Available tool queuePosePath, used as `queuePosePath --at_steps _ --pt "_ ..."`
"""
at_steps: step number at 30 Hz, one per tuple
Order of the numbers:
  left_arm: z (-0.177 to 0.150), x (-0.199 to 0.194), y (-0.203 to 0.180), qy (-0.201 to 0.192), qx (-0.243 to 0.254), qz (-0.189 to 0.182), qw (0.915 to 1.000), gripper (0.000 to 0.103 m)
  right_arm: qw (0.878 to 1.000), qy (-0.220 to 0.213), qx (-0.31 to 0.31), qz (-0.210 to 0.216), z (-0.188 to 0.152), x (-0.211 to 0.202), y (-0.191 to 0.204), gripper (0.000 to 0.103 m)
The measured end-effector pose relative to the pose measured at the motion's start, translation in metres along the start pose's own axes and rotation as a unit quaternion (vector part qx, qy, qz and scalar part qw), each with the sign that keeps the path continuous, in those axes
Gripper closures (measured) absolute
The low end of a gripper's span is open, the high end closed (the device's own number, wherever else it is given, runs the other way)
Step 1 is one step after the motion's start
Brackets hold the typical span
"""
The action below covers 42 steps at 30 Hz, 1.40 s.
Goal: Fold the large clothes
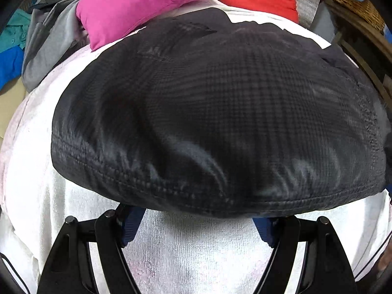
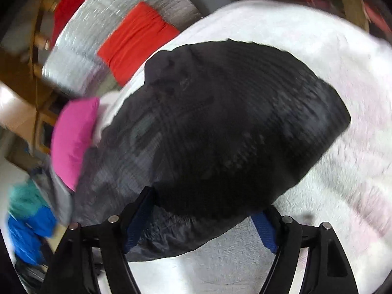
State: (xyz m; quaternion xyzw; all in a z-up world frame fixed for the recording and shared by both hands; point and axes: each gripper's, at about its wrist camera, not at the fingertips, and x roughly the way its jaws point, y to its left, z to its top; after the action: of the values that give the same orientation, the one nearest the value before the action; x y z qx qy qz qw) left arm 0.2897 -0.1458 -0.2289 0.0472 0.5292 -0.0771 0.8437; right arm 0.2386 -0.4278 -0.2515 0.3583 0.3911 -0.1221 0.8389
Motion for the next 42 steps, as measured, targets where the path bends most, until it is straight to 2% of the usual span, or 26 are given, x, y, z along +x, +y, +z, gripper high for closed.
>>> queuePosePath --at_steps 4,6,9,14,17,20,23,25,28,31,32,34,36,38,40,42 --pt "-0.004 -0.004 0.005 -0.008 0.0 -0.011 0.9999 0.025 0.996 -0.016 -0.074 -0.043 -0.005 -0.004 0.017 0.037" --pt "-0.008 0.002 0.003 0.002 0.01 0.0 0.9999 0.024 0.996 0.011 -0.07 -0.048 -0.006 0.007 0.011 0.038" --pt "-0.008 -0.001 0.003 -0.002 0.014 -0.004 0.9999 0.024 0.996 0.015 -0.072 -0.04 -0.004 0.004 0.01 0.04" --pt "-0.015 -0.02 0.019 0.007 -0.011 -0.065 0.9978 0.024 0.998 0.054 -0.023 0.005 -0.006 -0.017 -0.01 0.04" --pt "-0.02 -0.037 0.026 0.007 -0.002 -0.136 0.9906 0.024 0.997 0.052 -0.052 0.033 -0.007 -0.042 -0.008 0.04" --pt "-0.019 -0.062 0.028 -0.038 0.023 -0.163 0.9857 0.024 0.994 0.022 -0.09 0.051 -0.01 -0.069 0.001 0.04" --pt "-0.01 -0.08 0.027 -0.101 0.044 -0.139 0.9841 0.024 0.99 -0.028 -0.127 0.046 -0.007 -0.084 0.015 0.042" --pt "-0.001 -0.074 0.036 -0.118 0.041 -0.108 0.9863 0.023 0.986 -0.049 -0.161 0.009 -0.002 -0.076 0.029 0.049" --pt "0.022 -0.049 0.039 -0.104 0.017 -0.036 0.9937 0.023 0.98 -0.067 -0.182 -0.043 0.013 -0.059 0.036 0.059" --pt "0.033 -0.026 0.049 -0.074 0.001 -0.015 0.9971 0.022 0.984 -0.053 -0.154 -0.068 0.031 -0.04 0.019 0.06" --pt "0.027 -0.022 0.053 -0.069 0.0 -0.012 0.9975 0.019 0.986 -0.036 -0.143 -0.073 0.033 -0.031 0.012 0.06" --pt "0.028 -0.011 0.05 -0.065 0.008 0.001 0.9979 0.013 0.992 -0.001 -0.115 -0.058 0.041 -0.012 -0.001 0.06" --pt "0.033 -0.009 0.05 -0.062 0.018 0.009 0.9979 0.012 0.993 -0.002 -0.109 -0.053 0.044 -0.016 -0.001 0.06" --pt "0.038 -0.012 0.055 -0.063 0.008 0.001 0.998 0.012 0.995 -0.02 -0.092 -0.043 0.044 -0.028 -0.003 0.06" --pt "0.043 -0.022 0.057 -0.082 -0.011 -0.021 0.9964 0.012 0.995 -0.036 -0.087 -0.019 0.046 -0.036 0.0 0.06" --pt "0.048 -0.031 0.059 -0.104 -0.019 -0.024 0.9941 0.012 0.994 -0.048 -0.098 0.006 0.043 -0.044 0.006 0.06"
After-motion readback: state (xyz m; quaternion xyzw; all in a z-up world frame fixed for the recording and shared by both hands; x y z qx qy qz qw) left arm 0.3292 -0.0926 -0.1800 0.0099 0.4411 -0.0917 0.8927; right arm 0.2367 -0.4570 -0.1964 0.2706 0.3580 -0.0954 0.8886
